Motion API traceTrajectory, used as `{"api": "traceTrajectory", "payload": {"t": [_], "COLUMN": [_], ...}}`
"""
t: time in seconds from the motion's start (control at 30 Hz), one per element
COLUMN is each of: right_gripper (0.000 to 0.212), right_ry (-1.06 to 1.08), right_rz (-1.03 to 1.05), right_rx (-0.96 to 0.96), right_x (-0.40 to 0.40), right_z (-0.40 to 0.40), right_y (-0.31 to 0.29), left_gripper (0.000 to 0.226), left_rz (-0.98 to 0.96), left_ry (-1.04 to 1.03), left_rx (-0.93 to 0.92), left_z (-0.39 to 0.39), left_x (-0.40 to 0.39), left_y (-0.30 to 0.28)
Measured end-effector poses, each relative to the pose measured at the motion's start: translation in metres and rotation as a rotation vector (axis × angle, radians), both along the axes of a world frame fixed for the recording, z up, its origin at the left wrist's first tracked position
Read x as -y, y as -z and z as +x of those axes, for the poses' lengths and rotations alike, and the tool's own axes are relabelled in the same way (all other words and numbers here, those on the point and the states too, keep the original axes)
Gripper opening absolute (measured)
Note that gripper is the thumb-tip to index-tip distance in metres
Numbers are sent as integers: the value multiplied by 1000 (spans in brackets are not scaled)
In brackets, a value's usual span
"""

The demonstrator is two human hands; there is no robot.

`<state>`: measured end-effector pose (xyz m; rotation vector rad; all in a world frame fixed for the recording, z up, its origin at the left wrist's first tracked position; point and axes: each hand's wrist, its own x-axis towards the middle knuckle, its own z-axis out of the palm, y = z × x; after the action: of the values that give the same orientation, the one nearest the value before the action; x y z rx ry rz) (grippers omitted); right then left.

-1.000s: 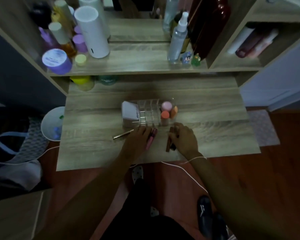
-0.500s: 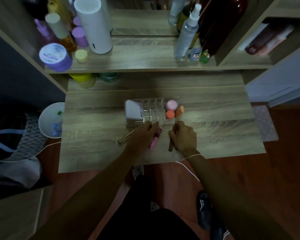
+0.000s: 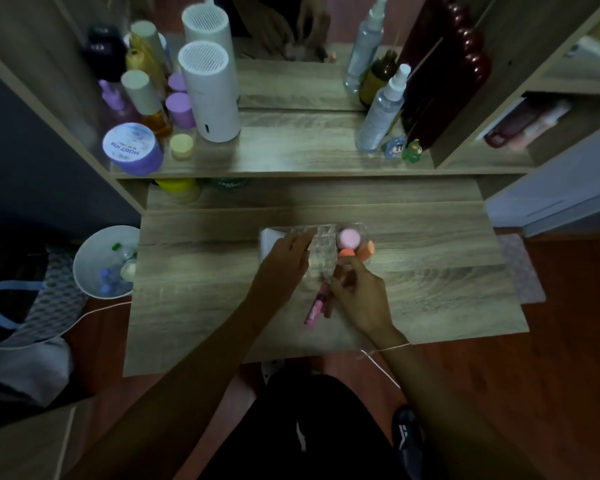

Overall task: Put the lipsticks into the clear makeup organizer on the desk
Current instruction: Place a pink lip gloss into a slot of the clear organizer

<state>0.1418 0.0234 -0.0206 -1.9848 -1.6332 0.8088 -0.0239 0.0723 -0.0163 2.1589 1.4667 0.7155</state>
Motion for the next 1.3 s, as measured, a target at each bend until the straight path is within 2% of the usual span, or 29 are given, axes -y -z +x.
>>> {"api": "traceTrajectory", "payload": {"t": [0.07, 0.17, 0.3, 0.47, 0.73, 0.9, 1.3], "right_gripper": [31, 19, 22, 23, 21, 22, 21], "right_ry": [-11, -18, -10, -48, -164, -237, -356], "right_rz": [31, 39, 129, 205, 161, 139, 140], "right_rx": [-32, -90, -102, -3, 98, 117, 175], "right_x": [-12, -37, -67, -94, -107, -108, -111], "right_z": [-6, -13, -20, -21, -13, -12, -15], "right_y": [-8, -19, -32, -35, -24, -17, -11], "left_gripper": [25, 27, 18, 14, 23, 21, 22], "left_rz": [3, -122, -112, -143, -183, -193, -197], "left_ry": [-56, -150, -168, -164, -124, -129, -162], "left_rx": [78, 249, 348, 323, 220, 126, 120], "left_z": [-1, -3, -4, -3, 1, 3, 1], "left_x": [-8, -20, -35, -50, -54, -50, -45], "left_y": [-6, -15, -17, -11, -2, 0, 2]}}
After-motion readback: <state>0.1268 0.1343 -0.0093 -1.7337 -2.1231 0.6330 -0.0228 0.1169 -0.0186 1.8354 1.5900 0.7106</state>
